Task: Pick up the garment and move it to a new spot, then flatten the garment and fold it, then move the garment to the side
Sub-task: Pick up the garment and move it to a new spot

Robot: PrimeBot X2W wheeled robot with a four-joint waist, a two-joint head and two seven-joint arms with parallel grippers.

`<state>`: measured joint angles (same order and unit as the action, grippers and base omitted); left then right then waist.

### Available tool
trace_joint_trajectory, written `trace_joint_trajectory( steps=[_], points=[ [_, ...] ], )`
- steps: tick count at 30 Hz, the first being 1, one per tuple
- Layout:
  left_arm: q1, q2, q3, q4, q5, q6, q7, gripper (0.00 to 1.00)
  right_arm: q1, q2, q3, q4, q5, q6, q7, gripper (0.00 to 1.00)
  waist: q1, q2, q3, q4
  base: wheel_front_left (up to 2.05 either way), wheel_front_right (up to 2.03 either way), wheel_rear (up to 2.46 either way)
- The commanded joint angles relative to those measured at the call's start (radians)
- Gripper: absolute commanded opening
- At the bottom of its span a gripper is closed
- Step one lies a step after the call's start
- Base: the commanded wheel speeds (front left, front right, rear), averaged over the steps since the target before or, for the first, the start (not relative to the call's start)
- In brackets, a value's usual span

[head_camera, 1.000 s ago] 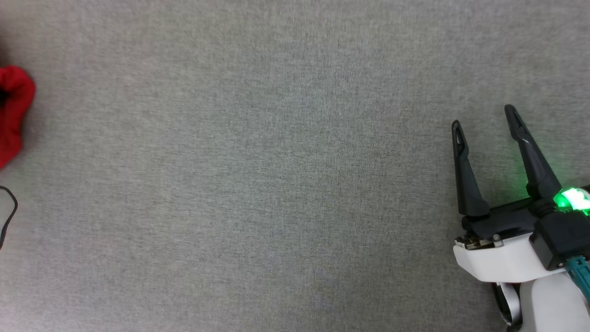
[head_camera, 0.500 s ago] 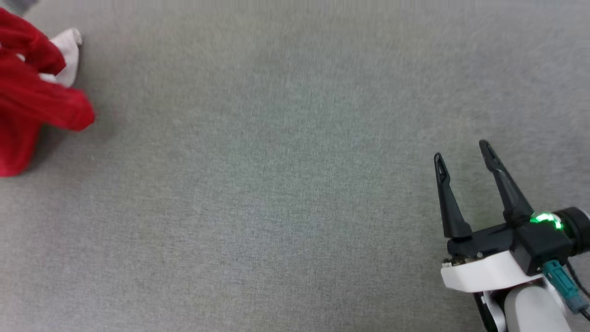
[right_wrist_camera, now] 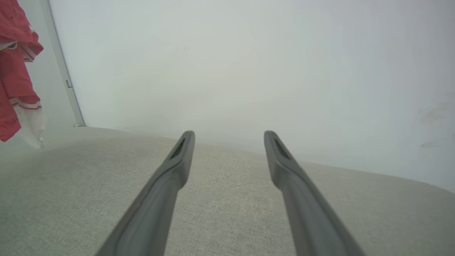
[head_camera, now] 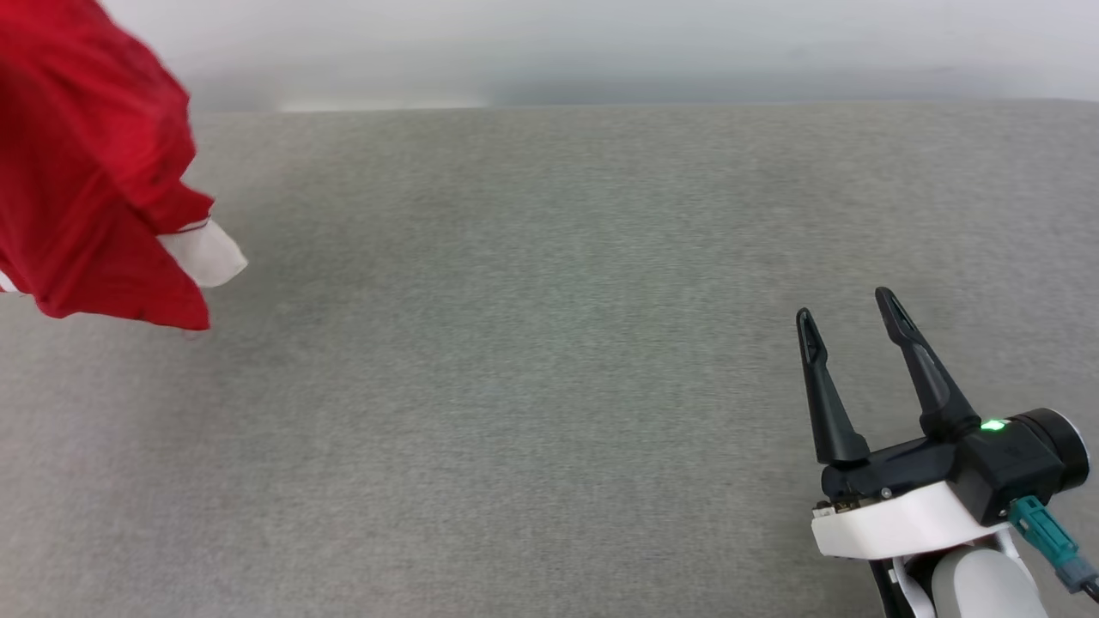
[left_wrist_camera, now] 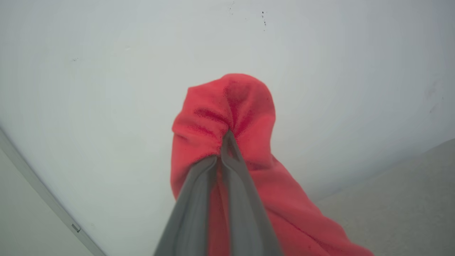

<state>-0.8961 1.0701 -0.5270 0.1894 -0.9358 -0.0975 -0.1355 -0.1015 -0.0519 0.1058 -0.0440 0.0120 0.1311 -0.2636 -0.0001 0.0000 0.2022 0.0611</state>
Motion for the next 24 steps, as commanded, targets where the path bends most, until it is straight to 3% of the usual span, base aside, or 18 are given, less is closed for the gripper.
trace_joint_trajectory(
  steps=[1, 6, 13, 18, 19, 24],
  points=[
    [-0.036, -0.015, -0.002, -0.038, 0.023, 0.008, -0.008, 0.00, 0.008, 0.003, -0.004, -0.004, 0.008, -0.001, -0.002, 1.00, 0.0001, 0.0000, -0.019, -0.050, 0.00, 0.00, 0.00],
    [-0.089, -0.087, -0.043, -0.137, 0.062, 0.014, 0.016, 0.00, 0.005, 0.003, -0.013, -0.011, 0.025, -0.001, -0.002, 1.00, 0.0001, 0.0000, -0.012, -0.113, 0.00, 0.00, 0.00],
    [-0.109, -0.285, -0.153, -0.212, 0.124, 0.049, 0.014, 0.00, -0.004, 0.003, -0.025, -0.022, 0.036, -0.001, -0.002, 1.00, 0.0001, 0.0000, 0.013, -0.182, 0.00, 0.00, 0.00],
    [-0.025, -0.446, -0.301, -0.177, 0.160, 0.056, 0.026, 0.00, -0.017, 0.003, -0.033, -0.027, 0.047, -0.001, -0.002, 1.00, 0.0001, 0.0000, 0.027, -0.220, 0.00, 0.00, 0.00],
    [-0.025, -0.446, -0.301, -0.177, 0.160, 0.056, 0.026, 0.00, -0.017, 0.003, -0.033, -0.027, 0.047, -0.001, -0.002, 1.00, 0.0001, 0.0000, 0.027, -0.220, 0.00, 0.00, 0.00],
    [0.120, -0.582, -0.479, -0.081, 0.164, 0.029, 0.054, 0.00, -0.017, 0.003, -0.039, -0.026, 0.053, -0.001, -0.002, 1.00, 0.0001, 0.0000, 0.030, -0.242, 0.00, 0.00, 0.00]
  ],
)
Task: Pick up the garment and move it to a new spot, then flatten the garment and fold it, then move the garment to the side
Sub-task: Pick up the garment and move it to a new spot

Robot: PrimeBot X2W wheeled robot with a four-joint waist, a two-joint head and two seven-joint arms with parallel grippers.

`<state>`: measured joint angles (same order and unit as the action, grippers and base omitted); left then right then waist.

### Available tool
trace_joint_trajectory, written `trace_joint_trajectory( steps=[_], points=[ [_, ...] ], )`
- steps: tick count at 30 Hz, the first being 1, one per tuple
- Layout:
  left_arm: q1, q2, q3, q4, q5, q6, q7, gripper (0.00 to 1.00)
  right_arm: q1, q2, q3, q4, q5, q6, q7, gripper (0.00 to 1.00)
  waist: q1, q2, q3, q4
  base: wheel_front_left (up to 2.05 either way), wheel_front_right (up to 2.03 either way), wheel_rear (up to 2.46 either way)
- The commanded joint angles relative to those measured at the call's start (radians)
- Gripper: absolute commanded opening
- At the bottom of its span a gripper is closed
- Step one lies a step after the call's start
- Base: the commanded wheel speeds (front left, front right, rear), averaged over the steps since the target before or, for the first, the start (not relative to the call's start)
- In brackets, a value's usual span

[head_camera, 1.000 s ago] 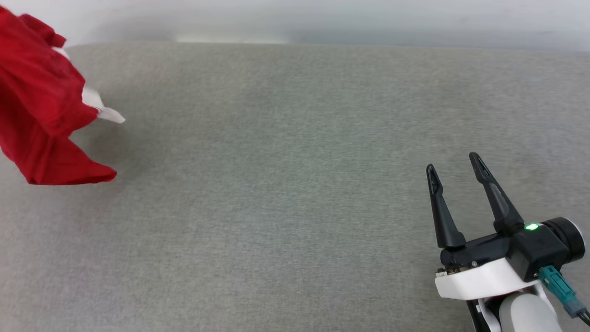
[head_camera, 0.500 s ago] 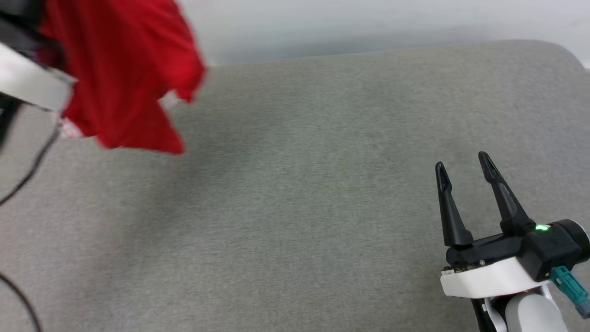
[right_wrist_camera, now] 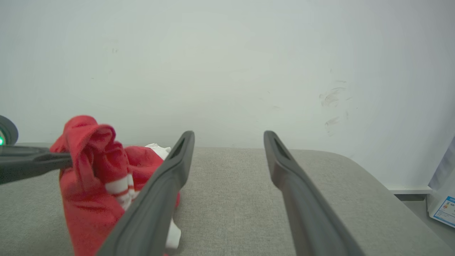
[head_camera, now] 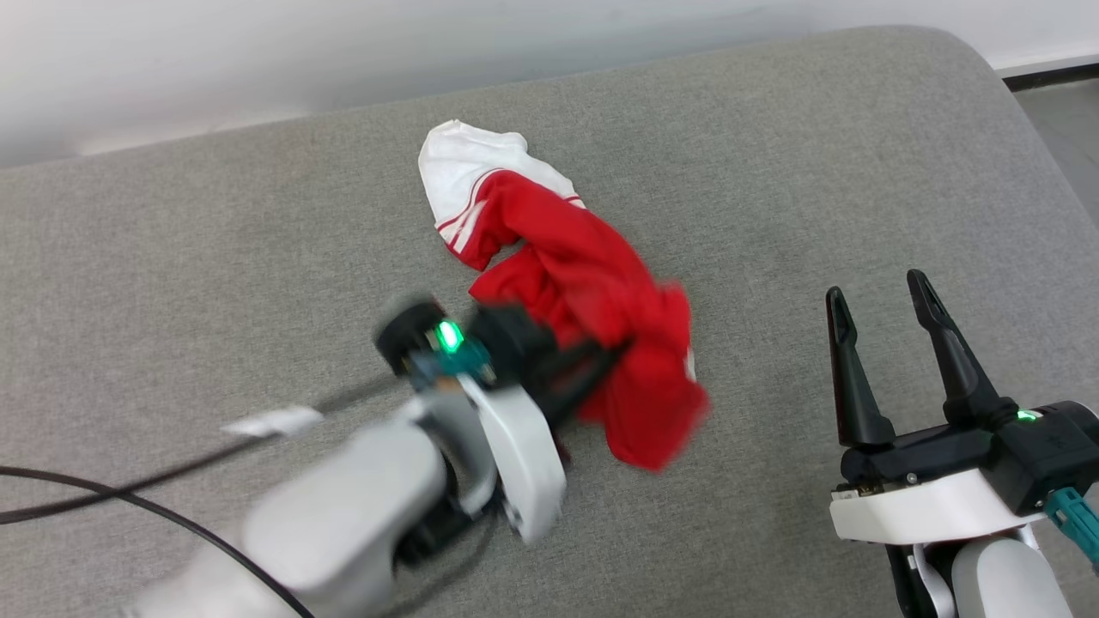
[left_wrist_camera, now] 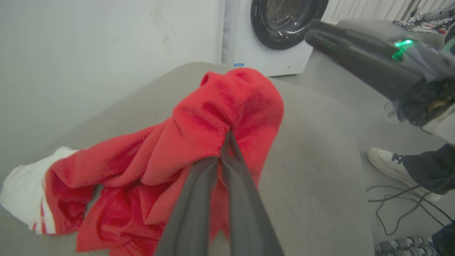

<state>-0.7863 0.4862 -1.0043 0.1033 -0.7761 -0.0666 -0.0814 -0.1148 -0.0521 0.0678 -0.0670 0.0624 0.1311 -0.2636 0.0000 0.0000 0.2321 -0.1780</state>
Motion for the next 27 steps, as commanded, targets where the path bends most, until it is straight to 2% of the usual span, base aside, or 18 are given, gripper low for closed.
trace_joint_trajectory(
  steps=[1, 2, 3, 4, 5, 10, 15, 19, 23, 27],
  points=[
    [0.036, -0.017, -0.034, 0.028, 0.009, -0.006, 0.007, 0.00, -0.003, 0.003, -0.002, -0.003, 0.003, -0.001, -0.002, 1.00, 0.0000, 0.0000, 0.000, -0.004, 0.00, 0.00, 0.00],
    [0.062, -0.037, -0.062, 0.057, 0.007, -0.010, 0.013, 0.02, -0.003, 0.003, -0.003, -0.002, 0.003, -0.001, -0.002, 1.00, 0.0000, 0.0000, -0.002, -0.005, 0.00, 0.00, 0.00],
    [0.087, -0.054, -0.090, 0.082, 0.008, -0.012, 0.018, 0.43, -0.002, 0.003, -0.004, -0.001, 0.003, -0.001, -0.002, 1.00, 0.0000, 0.0000, -0.005, -0.004, 0.00, 0.00, 0.00],
    [0.111, -0.070, -0.108, 0.109, -0.002, -0.015, 0.023, 0.96, 0.000, 0.003, -0.006, 0.001, 0.003, -0.001, -0.002, 1.00, 0.0000, 0.0000, -0.009, -0.002, 0.00, 0.00, 0.00],
    [0.129, -0.083, -0.123, 0.133, -0.001, -0.018, 0.021, 1.00, 0.002, 0.003, -0.006, 0.003, 0.001, -0.001, -0.002, 1.00, 0.0000, 0.0000, -0.014, 0.002, 0.00, 0.00, 0.00],
    [0.182, -0.114, -0.127, 0.201, -0.012, -0.015, -0.053, 1.00, 0.019, 0.003, 0.001, 0.013, -0.014, -0.001, -0.002, 1.00, 0.0000, 0.0000, -0.049, 0.035, 0.00, 0.00, 0.00],
    [0.193, -0.079, -0.040, 0.192, -0.014, 0.026, -0.156, 1.00, 0.041, 0.003, 0.004, 0.023, -0.029, -0.001, -0.002, 1.00, 0.0000, 0.0000, -0.097, 0.083, 0.00, 0.00, 0.00],
    [0.229, -0.020, 0.079, 0.147, -0.014, 0.078, -0.181, 1.00, 0.055, 0.003, 0.004, 0.029, -0.040, -0.001, -0.002, 1.00, 0.0000, 0.0000, -0.138, 0.120, 0.00, 0.00, 0.00],
    [0.309, 0.028, 0.264, 0.053, 0.020, 0.130, -0.185, 1.00, 0.063, 0.003, -0.001, 0.031, -0.047, -0.001, -0.002, 1.00, 0.0000, 0.0000, -0.163, 0.152, 0.00, 0.00, 0.00],
    [0.443, 0.035, 0.457, -0.058, 0.059, 0.160, -0.184, 1.00, 0.077, 0.003, -0.010, 0.024, -0.048, -0.001, -0.002, 1.00, 0.0000, 0.0000, -0.169, 0.181, 0.00, 0.00, 0.00]
  ],
)
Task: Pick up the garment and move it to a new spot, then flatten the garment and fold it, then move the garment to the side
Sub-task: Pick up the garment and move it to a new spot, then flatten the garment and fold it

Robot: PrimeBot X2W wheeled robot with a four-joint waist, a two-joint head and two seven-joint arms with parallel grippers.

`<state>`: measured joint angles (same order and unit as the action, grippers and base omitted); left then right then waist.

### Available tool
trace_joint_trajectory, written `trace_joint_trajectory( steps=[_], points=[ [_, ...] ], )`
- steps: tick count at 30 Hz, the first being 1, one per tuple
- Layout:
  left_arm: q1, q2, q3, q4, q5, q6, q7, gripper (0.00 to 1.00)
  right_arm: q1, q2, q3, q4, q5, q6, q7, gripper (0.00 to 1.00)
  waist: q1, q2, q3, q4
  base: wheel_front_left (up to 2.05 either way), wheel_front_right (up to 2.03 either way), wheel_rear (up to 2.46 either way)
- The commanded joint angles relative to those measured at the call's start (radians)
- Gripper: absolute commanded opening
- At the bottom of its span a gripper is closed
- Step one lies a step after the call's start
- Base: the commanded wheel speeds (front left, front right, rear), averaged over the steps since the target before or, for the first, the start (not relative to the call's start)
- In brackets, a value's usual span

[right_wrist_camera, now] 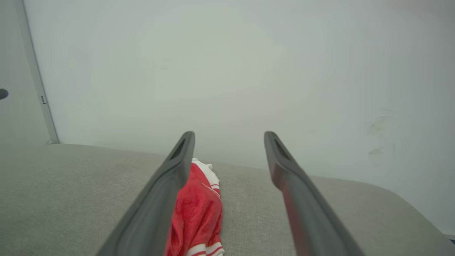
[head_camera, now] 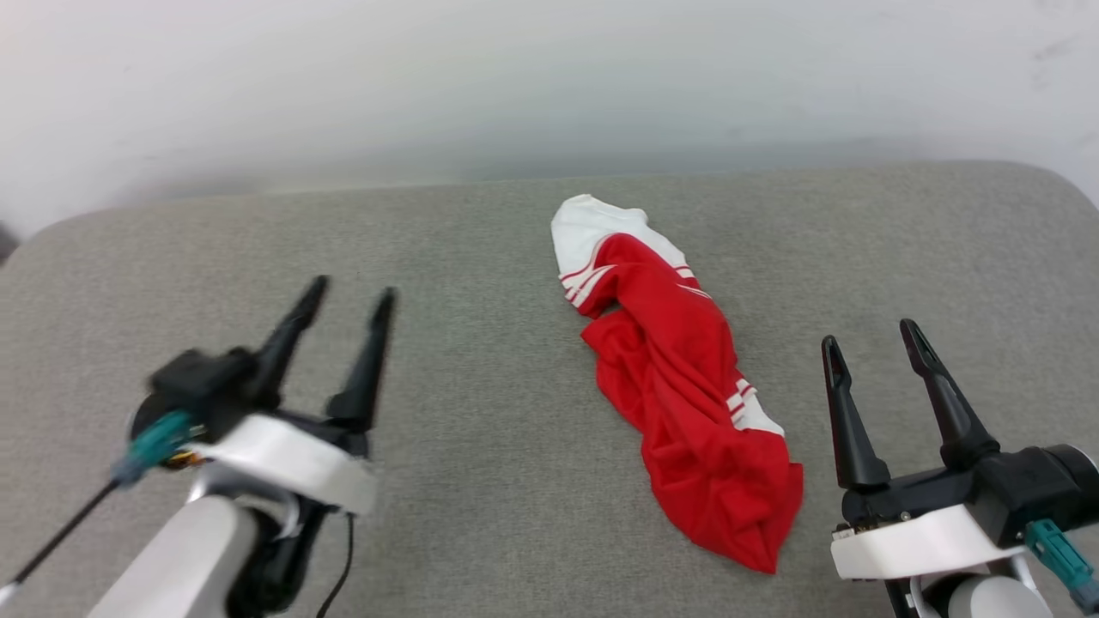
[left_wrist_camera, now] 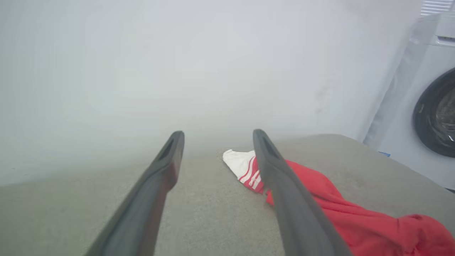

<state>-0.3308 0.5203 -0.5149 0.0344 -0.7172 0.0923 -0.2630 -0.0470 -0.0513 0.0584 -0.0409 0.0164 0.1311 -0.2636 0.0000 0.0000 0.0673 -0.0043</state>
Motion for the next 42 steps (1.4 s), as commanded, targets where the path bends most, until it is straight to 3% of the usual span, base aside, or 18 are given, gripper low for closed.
trace_joint_trajectory(
  steps=[1, 5, 9, 17, 26, 33, 42],
  points=[
    [0.021, -0.007, 0.029, -0.011, 0.000, 0.000, -0.002, 1.00, 0.012, 0.002, -0.003, -0.003, -0.003, -0.001, -0.002, 1.00, 0.0000, 0.0000, -0.005, 0.015, 0.00, 0.00, 0.00],
    [0.158, -0.042, 0.198, -0.064, 0.043, -0.011, -0.002, 1.00, 0.028, 0.002, -0.001, -0.003, -0.003, -0.001, -0.002, 1.00, 0.0000, 0.0000, -0.012, 0.035, 0.00, 0.00, 0.00],
    [0.280, -0.109, 0.286, -0.092, 0.095, -0.048, -0.002, 1.00, 0.026, 0.002, 0.001, 0.000, -0.002, -0.001, -0.002, 1.00, 0.0000, 0.0000, -0.016, 0.042, 0.00, 0.00, 0.00],
    [0.371, -0.243, 0.353, -0.055, 0.190, -0.143, -0.003, 1.00, 0.018, 0.002, -0.002, -0.005, 0.044, -0.001, -0.002, 1.00, 0.0000, 0.0000, -0.015, 0.038, 0.00, 0.00, 0.00],
    [0.334, -0.300, 0.374, -0.020, 0.267, -0.203, -0.003, 1.00, 0.010, 0.002, 0.008, -0.006, 0.042, -0.001, -0.002, 1.00, 0.0000, 0.0000, 0.005, 0.021, 0.00, 0.00, 0.00],
    [0.230, -0.255, 0.285, 0.018, 0.258, -0.222, 0.026, 1.00, -0.015, 0.002, 0.011, -0.019, 0.019, -0.001, -0.002, 1.00, 0.0000, 0.0000, 0.070, 0.000, 0.00, 0.00, 0.00],
    [-0.203, -0.116, 0.067, 0.018, 0.095, -0.222, 0.317, 1.00, -0.072, 0.002, 0.004, -0.058, 0.008, -0.001, -0.002, 1.00, 0.0000, 0.0000, 0.258, -0.060, 0.00, 0.00, 0.00]
  ],
)
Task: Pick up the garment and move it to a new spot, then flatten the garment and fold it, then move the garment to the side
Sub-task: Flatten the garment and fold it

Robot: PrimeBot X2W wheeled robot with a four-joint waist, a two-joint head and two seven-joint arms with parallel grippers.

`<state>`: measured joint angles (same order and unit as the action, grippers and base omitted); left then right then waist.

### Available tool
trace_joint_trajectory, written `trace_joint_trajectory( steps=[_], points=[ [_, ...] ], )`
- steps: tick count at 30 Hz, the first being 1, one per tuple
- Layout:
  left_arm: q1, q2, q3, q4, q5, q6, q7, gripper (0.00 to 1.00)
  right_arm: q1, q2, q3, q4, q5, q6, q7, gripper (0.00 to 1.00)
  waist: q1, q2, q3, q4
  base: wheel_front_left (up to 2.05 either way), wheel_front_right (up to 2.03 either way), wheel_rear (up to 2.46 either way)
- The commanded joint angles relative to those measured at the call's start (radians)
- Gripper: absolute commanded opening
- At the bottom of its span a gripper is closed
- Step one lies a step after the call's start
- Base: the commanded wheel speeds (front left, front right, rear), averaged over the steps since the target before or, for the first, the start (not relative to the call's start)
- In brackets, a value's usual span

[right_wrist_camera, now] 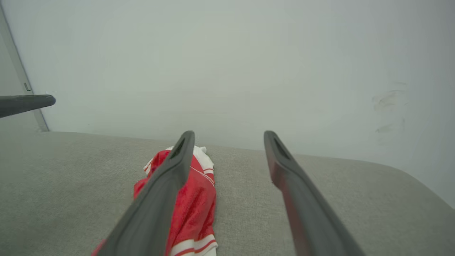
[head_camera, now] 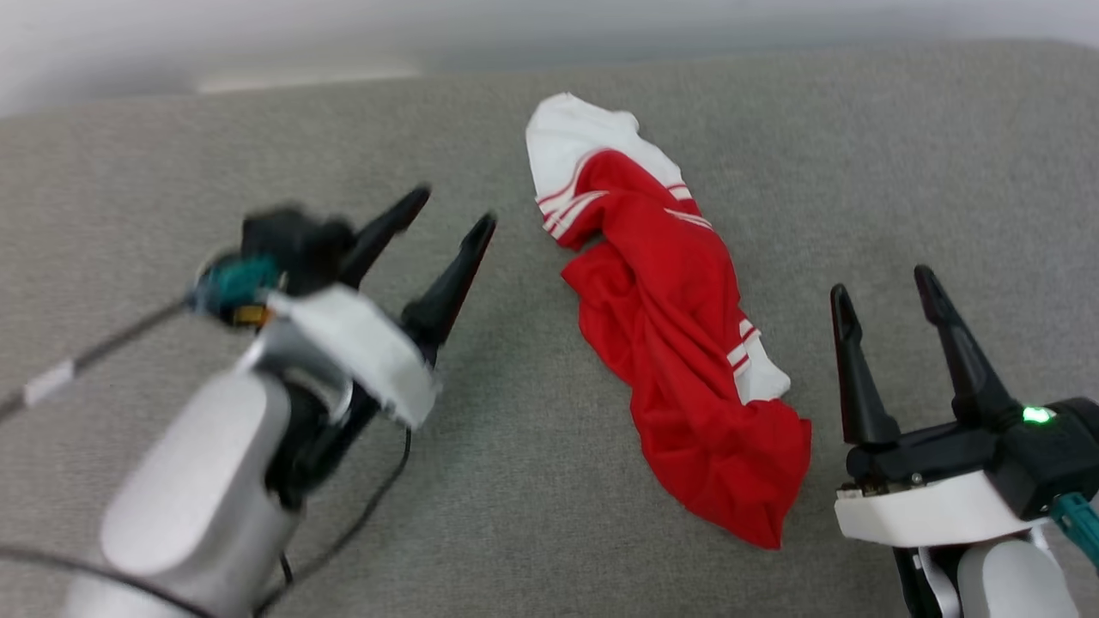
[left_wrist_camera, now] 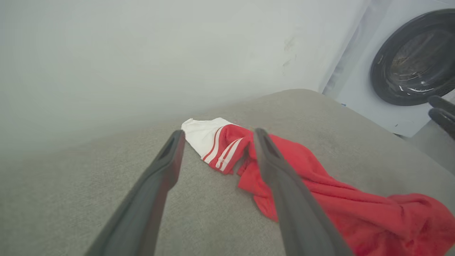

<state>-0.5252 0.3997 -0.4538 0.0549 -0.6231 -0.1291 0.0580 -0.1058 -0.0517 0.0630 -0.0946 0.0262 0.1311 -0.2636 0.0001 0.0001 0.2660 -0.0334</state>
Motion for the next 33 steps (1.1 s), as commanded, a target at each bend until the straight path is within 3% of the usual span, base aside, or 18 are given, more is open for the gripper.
trace_joint_trajectory(
  steps=[1, 4, 9, 15, 23, 32, 33],
  points=[
    [-0.074, 0.032, -0.029, -0.003, -0.027, -0.001, 0.044, 1.00, -0.023, 0.002, 0.001, -0.009, -0.001, -0.001, -0.002, 1.00, -0.0001, -0.0001, 0.082, -0.041, 0.00, 0.00, 0.00],
    [-0.270, 0.113, -0.109, 0.022, -0.086, 0.000, 0.180, 1.00, -0.059, 0.003, 0.000, -0.023, 0.014, -0.001, -0.002, 1.00, -0.0001, -0.0001, 0.148, -0.080, 0.00, 0.00, 0.00],
    [-0.545, 0.188, -0.201, 0.122, -0.188, 0.000, 0.403, 1.00, -0.093, 0.003, -0.006, -0.033, 0.053, -0.001, -0.002, 1.00, -0.0001, -0.0001, 0.230, -0.142, 0.00, 0.00, 0.00],
    [-0.738, 0.175, -0.255, 0.303, -0.296, 0.000, 0.665, 1.00, -0.108, 0.002, -0.002, -0.027, 0.086, -0.001, -0.002, 1.00, -0.0001, -0.0001, 0.283, -0.192, 0.00, 0.00, 0.00],
    [-0.774, 0.106, -0.257, 0.490, -0.346, 0.054, 0.767, 1.00, -0.124, 0.003, 0.004, -0.031, 0.104, -0.001, -0.002, 1.00, -0.0001, -0.0001, 0.314, -0.220, 0.00, 0.00, 0.00],
    [-0.769, 0.107, -0.376, 0.610, -0.248, 0.033, 0.811, 1.00, -0.131, 0.003, 0.003, -0.042, 0.111, -0.001, -0.002, 1.00, -0.0001, -0.0001, 0.350, -0.224, 0.00, 0.00, 0.00],
    [-0.762, 0.104, -0.389, 0.618, -0.246, 0.028, 0.817, 0.87, -0.132, 0.003, 0.003, -0.041, 0.110, -0.001, -0.002, 1.00, -0.0001, -0.0001, 0.351, -0.222, 0.00, 0.00, 0.00]
  ],
)
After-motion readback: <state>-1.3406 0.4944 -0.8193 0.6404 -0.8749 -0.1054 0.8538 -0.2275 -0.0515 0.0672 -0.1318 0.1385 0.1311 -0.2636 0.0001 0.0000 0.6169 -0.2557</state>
